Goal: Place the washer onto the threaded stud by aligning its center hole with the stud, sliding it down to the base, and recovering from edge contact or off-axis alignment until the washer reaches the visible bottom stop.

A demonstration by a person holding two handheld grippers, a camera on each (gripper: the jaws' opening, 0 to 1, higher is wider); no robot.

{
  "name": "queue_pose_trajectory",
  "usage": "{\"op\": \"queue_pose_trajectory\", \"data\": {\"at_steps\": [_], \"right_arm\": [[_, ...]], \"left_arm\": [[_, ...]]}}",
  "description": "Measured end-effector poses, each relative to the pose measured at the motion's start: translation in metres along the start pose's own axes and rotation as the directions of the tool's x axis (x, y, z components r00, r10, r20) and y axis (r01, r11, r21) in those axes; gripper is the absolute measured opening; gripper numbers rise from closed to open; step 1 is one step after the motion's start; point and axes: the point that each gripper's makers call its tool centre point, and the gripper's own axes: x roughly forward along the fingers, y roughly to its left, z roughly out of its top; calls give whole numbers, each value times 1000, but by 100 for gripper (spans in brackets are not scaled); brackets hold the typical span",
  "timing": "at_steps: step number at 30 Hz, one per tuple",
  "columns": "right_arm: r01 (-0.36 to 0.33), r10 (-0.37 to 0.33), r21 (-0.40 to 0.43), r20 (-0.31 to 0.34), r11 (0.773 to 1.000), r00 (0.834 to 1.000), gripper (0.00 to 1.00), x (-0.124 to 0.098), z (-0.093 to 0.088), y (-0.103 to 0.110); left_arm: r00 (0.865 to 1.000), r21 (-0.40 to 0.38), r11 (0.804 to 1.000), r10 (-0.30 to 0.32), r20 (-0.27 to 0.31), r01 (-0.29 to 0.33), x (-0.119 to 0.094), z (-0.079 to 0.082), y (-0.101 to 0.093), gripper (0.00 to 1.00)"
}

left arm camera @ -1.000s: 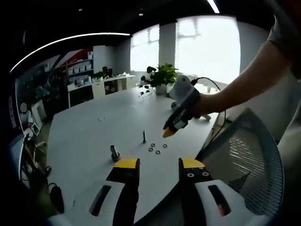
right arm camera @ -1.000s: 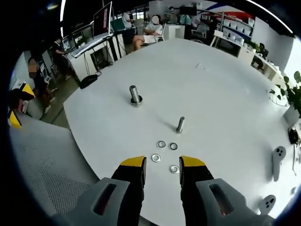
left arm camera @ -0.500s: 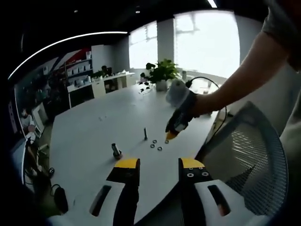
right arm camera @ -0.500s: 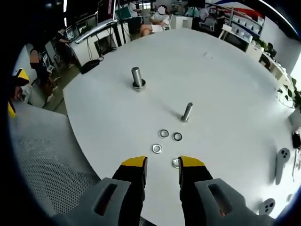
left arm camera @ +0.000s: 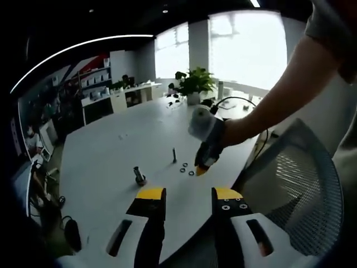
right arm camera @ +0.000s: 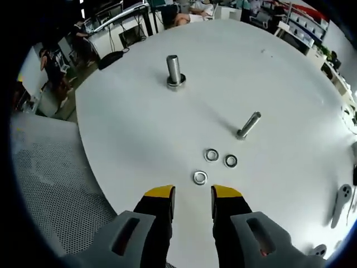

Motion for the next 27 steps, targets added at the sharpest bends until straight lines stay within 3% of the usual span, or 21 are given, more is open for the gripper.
{"op": "queue_pose_trajectory", "data": {"at_steps": [8,19,25,27], "right_arm": [[3,-3,-8,-46,1000,999,28,13,-3,-9],[-8,5,-41,-72,999,997,28,18,0,-6],[-6,-1,-79,-92,997,996,26,20,2,-9],[0,-16,-153,-106,988,994,25,20,1,-10]], "left_arm": [[1000,5,1000,4,-14,-4,1,-3,0,31],[1000,21,1000,12,-25,-11,2,-4,0,31],[999,19,1000,12,-33,-11,2,-6,1,31],[999,24,1000,11,-34,-10,2,-6,1,31]]}}
